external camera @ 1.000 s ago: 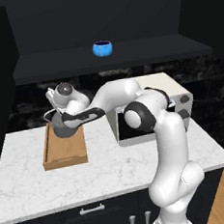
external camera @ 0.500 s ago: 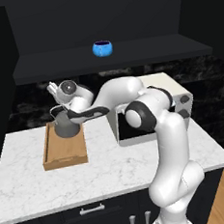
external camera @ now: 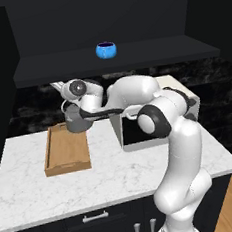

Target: Pick the kettle from the counter and place it on the tray. Then pick the mug from the cabinet and place it on the tray. Then close the cabinet doors.

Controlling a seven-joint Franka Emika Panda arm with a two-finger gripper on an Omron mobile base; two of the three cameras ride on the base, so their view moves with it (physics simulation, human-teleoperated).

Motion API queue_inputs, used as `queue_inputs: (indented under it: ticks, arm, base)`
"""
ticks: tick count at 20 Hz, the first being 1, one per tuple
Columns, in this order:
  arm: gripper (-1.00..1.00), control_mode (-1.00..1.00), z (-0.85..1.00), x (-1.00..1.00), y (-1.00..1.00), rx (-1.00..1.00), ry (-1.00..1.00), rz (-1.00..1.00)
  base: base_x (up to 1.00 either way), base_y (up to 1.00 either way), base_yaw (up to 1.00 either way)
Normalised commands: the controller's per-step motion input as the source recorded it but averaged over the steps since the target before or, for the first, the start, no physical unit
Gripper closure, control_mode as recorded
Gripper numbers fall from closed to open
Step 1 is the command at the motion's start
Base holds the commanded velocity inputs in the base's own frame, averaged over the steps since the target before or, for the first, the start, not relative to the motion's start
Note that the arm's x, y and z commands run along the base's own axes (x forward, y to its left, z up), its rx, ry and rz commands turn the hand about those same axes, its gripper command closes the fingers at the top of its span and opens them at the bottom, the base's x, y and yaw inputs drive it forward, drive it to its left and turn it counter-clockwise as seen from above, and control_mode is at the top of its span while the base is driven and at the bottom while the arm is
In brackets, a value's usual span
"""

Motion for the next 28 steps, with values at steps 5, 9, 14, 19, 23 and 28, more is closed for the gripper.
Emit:
queue_inputs:
  ticks: [5, 9, 14, 19, 23, 28]
  arm:
    - [-1.00, -1.00, -0.15, -0.51, 0.29, 0.00, -0.25, -0.04]
    - [-1.00, -1.00, -0.30, -0.16, 0.39, 0.00, -0.06, -0.01]
    - [-1.00, -1.00, -0.43, 0.00, 0.43, 0.00, 0.00, 0.00]
    - [-1.00, -1.00, -0.50, 0.05, 0.40, 0.00, 0.01, 0.00]
    - [-1.00, -1.00, -0.51, 0.10, 0.34, 0.00, 0.04, 0.00]
    - [-1.00, -1.00, -0.44, 0.31, 0.17, 0.00, 0.11, 0.00]
  base:
    - [0.00, 0.00, 0.00]
    - [0.00, 0.00, 0.00]
    - [0.00, 0.00, 0.00]
    - [0.00, 0.00, 0.00]
    - [0.00, 0.00, 0.00]
    - [0.00, 0.00, 0.00]
